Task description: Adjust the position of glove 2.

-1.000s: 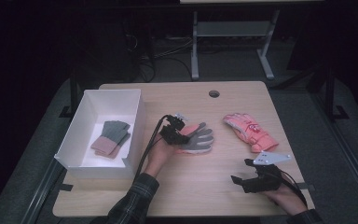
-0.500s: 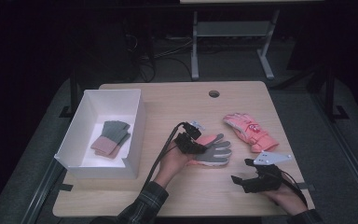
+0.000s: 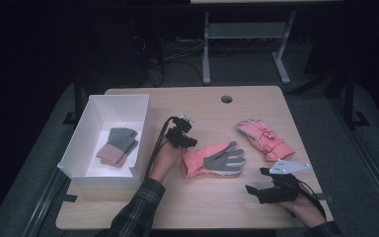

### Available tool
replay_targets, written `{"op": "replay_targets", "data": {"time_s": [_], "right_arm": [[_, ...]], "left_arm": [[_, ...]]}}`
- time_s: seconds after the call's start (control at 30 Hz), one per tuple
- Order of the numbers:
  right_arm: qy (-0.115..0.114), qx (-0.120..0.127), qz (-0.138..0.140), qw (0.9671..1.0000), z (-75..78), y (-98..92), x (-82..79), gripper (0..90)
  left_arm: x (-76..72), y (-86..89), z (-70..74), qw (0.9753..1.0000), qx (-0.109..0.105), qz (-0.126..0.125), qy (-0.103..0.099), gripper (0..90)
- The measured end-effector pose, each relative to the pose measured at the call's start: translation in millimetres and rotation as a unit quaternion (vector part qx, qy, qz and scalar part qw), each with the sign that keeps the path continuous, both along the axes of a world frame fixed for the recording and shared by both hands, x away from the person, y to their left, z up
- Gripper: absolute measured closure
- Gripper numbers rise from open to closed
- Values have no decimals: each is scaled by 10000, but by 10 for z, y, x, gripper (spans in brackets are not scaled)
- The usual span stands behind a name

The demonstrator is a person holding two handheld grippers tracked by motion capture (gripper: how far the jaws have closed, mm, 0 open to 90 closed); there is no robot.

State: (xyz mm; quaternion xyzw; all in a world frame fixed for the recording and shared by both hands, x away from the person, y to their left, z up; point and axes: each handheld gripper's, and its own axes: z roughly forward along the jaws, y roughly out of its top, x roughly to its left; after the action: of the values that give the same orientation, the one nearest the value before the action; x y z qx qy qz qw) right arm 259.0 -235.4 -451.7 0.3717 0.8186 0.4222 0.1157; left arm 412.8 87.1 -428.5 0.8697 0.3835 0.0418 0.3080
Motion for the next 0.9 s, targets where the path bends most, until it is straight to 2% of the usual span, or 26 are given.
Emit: {"op": "replay_targets", "data": {"time_s": [0.43,0.53,0.63,0.73,0.83,0.9], "right_arm": [[-17,-2,7,10000,4,11,-11,134],[1,-19,2,10000,2,20,-10,134],[13,-19,2,10000,-1,22,-10,134],[-15,-28,2,10000,-4,13,-7,134],[-22,-24,-12,10000,-1,10,-13,134],[-27,-34,-9,10000,1,15,-12,134]], "left_arm": [[-459,101,-18,9990,31,-405,211,899],[-578,116,-48,9985,33,-511,188,899],[-676,134,-74,9976,119,-653,219,899],[-764,144,-108,9972,-6,-694,287,899],[-839,142,-110,9956,-67,-858,367,899],[-883,115,-101,9947,-71,-970,344,899]]}}
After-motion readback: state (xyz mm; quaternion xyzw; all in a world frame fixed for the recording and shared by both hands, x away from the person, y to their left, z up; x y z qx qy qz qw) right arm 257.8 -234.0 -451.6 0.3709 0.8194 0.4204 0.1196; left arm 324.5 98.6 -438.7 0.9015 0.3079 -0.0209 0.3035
